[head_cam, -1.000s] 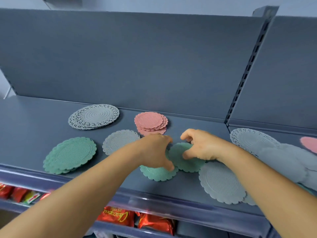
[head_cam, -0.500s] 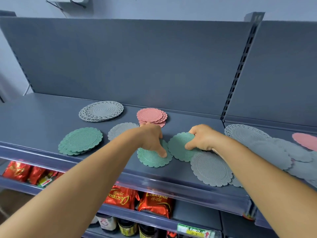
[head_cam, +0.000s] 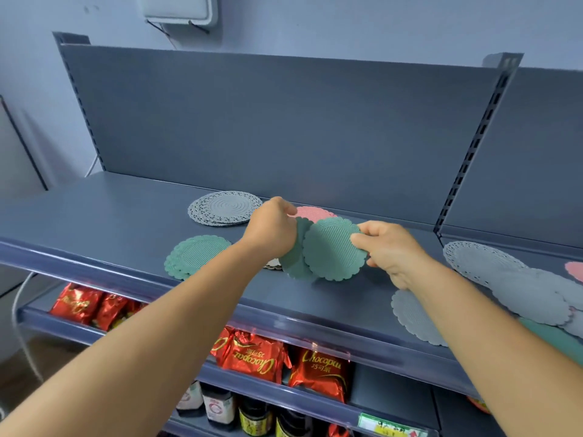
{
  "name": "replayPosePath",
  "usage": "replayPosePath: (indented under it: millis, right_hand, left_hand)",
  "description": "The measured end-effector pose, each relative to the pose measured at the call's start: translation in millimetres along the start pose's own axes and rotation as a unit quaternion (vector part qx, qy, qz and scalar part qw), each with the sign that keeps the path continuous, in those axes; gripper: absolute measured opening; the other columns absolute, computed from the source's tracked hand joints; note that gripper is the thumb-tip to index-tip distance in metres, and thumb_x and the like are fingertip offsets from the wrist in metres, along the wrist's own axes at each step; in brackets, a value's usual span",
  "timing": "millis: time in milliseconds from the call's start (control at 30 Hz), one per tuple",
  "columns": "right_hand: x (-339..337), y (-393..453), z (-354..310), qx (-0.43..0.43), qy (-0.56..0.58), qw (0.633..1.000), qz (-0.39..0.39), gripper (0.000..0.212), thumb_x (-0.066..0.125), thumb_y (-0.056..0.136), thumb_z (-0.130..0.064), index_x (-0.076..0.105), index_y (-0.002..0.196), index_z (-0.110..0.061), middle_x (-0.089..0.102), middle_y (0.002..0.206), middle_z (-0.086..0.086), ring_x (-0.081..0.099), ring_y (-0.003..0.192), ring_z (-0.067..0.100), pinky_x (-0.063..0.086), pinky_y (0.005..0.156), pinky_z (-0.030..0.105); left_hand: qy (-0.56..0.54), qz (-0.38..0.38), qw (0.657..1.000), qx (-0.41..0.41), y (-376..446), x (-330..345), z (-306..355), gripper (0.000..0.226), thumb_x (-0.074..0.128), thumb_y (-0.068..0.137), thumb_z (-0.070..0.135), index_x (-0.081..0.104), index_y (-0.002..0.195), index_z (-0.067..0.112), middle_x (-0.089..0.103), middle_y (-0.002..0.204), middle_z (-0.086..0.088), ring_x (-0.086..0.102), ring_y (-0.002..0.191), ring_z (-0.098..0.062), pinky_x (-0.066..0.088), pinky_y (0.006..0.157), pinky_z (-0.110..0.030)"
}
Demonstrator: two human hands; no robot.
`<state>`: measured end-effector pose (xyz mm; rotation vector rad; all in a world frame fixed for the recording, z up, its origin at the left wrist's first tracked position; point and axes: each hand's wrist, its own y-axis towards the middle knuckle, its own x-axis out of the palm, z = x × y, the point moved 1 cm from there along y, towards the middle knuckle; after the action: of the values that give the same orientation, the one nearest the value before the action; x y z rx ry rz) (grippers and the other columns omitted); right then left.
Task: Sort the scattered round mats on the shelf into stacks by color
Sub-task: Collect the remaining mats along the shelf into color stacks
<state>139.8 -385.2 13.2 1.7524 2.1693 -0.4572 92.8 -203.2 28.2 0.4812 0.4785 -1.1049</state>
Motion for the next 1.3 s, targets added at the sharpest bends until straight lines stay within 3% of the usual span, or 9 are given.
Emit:
replayPosePath:
  millis: [67, 267, 367, 433, 533, 667, 800, 1000, 1300]
  right_hand:
    - [20, 1, -5, 0.023, 0.028, 0.999, -0.006, 0.018, 0.057, 0.091, -0.016, 0.067, 0.106, -0.018, 0.064, 0.095, -0.001, 0.049, 0.068, 0.01, 0.041, 0.058, 0.019]
    - [91, -2, -26, 0.077, 0.123, 0.984, -0.108, 0.008, 0.054, 0.094, -0.014, 0.061, 0.095, -0.019, 0.055, 0.081, -0.004, 0.043, 0.063, 0.006, 0.038, 0.051, 0.018]
    - [128, 2, -40, 0.058, 0.112, 0.988, -0.093, 0.006, 0.059, 0.091, -0.015, 0.058, 0.086, -0.019, 0.055, 0.077, -0.003, 0.045, 0.06, 0.008, 0.04, 0.051, 0.019]
    - [148, 3, -49, 0.04, 0.097, 0.992, -0.064, 0.007, 0.064, 0.087, -0.018, 0.058, 0.092, -0.018, 0.056, 0.079, -0.002, 0.048, 0.059, 0.01, 0.045, 0.054, 0.022]
    - [170, 5, -59, 0.019, 0.068, 0.996, -0.048, 0.02, 0.065, 0.085, -0.02, 0.056, 0.102, -0.018, 0.06, 0.083, -0.001, 0.053, 0.057, 0.014, 0.047, 0.06, 0.026]
    - [187, 6, -63, -0.033, -0.049, 0.997, -0.058, 0.04, 0.063, 0.082, -0.017, 0.055, 0.121, -0.022, 0.066, 0.111, 0.006, 0.06, 0.086, 0.022, 0.051, 0.078, 0.033]
    - [188, 0, -66, -0.096, -0.194, 0.973, -0.076, 0.046, 0.059, 0.088, -0.02, 0.052, 0.133, -0.021, 0.055, 0.134, 0.005, 0.052, 0.121, 0.024, 0.042, 0.098, 0.029]
    - [169, -17, -67, -0.157, -0.283, 0.944, -0.068, 0.044, 0.052, 0.093, -0.021, 0.047, 0.137, -0.019, 0.046, 0.142, 0.005, 0.044, 0.128, 0.025, 0.035, 0.101, 0.028]
    - [73, -51, -21, -0.132, -0.333, 0.933, -0.024, 0.044, 0.048, 0.095, -0.021, 0.044, 0.139, -0.017, 0.042, 0.147, 0.0, 0.035, 0.135, 0.023, 0.034, 0.108, 0.034]
  left_hand:
    - [-0.009, 0.015, 1.0, -0.011, -4, -15, -12, 0.029, 0.04, 0.094, 0.01, 0.06, 0.114, 0.015, 0.06, 0.107, -0.003, 0.053, 0.088, -0.02, 0.04, 0.073, -0.024]
    - [-0.124, 0.054, 0.985, -0.107, -10, -67, -56, 0.027, 0.04, 0.096, 0.009, 0.064, 0.1, 0.02, 0.059, 0.101, 0.001, 0.053, 0.091, -0.016, 0.042, 0.08, -0.025]
    - [-0.132, 0.037, 0.985, -0.104, -11, -83, -71, 0.023, 0.044, 0.098, 0.021, 0.067, 0.1, 0.016, 0.06, 0.094, 0.0, 0.053, 0.084, -0.02, 0.045, 0.076, -0.027]
    - [-0.094, 0.032, 0.99, -0.097, -11, -91, -79, 0.018, 0.057, 0.092, 0.029, 0.064, 0.1, 0.016, 0.063, 0.092, -0.003, 0.058, 0.079, -0.021, 0.045, 0.068, -0.025]
    - [0.072, 0.048, 0.993, -0.078, -8, -102, -90, 0.032, 0.064, 0.085, 0.019, 0.062, 0.116, 0.014, 0.066, 0.103, -0.004, 0.063, 0.091, -0.023, 0.054, 0.075, -0.032]
    - [0.168, 0.063, 0.982, -0.062, -2, -106, -101, 0.053, 0.06, 0.087, 0.015, 0.046, 0.138, 0.016, 0.058, 0.128, -0.009, 0.055, 0.113, -0.029, 0.048, 0.089, -0.035]
    - [0.261, 0.042, 0.964, -0.034, 3, -102, -109, 0.039, 0.055, 0.089, 0.019, 0.055, 0.127, 0.014, 0.059, 0.123, -0.01, 0.053, 0.113, -0.031, 0.046, 0.086, -0.036]
    - [0.363, 0.024, 0.928, 0.076, -2, -89, -93, 0.03, 0.047, 0.092, 0.01, 0.057, 0.12, 0.013, 0.057, 0.124, -0.005, 0.046, 0.119, -0.025, 0.045, 0.08, -0.034]
    - [0.303, -0.067, 0.927, 0.209, -40, -9, -27, 0.035, 0.047, 0.094, 0.024, 0.052, 0.129, 0.019, 0.056, 0.127, -0.003, 0.048, 0.122, -0.024, 0.042, 0.09, -0.034]
